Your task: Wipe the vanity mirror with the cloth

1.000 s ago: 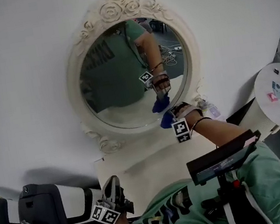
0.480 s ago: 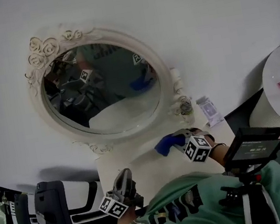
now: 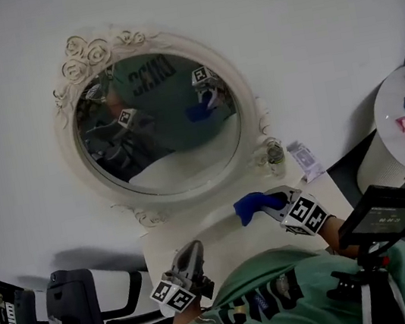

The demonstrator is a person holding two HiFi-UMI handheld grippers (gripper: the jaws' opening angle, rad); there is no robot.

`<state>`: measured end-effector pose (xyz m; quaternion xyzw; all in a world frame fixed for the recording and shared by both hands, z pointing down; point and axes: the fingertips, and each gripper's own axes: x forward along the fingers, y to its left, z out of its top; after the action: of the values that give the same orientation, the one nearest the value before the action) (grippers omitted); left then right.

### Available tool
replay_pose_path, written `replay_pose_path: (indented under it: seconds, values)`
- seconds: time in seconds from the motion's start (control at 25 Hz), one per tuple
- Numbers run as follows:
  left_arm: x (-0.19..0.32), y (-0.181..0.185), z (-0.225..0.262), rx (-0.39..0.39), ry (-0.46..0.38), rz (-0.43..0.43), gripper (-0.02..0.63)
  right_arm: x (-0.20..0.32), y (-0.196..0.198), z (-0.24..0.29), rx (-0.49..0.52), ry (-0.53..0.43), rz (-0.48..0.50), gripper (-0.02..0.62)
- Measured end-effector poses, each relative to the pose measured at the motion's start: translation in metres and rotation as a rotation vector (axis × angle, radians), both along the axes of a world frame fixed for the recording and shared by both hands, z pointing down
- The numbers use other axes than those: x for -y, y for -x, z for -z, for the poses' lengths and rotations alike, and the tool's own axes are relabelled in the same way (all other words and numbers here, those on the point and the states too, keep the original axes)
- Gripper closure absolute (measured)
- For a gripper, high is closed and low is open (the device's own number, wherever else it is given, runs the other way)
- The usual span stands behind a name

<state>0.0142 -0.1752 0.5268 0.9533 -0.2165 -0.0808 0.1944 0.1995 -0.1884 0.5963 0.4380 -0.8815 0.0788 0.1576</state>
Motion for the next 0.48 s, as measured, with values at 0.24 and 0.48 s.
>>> replay_pose_path:
  seconds: [0.24, 0.48]
  values:
    - [0.004, 0.026, -0.013, -0.033, 0.011, -0.028, 0.606, -0.013, 0.057, -0.012, -0.093, 0.034, 0.049, 0.546]
    - [0.005, 0.047, -0.015, -0.065, 0.017, -0.004, 0.606, -0.009, 0.069, -0.017, -0.139, 0.059, 0.064, 0.546]
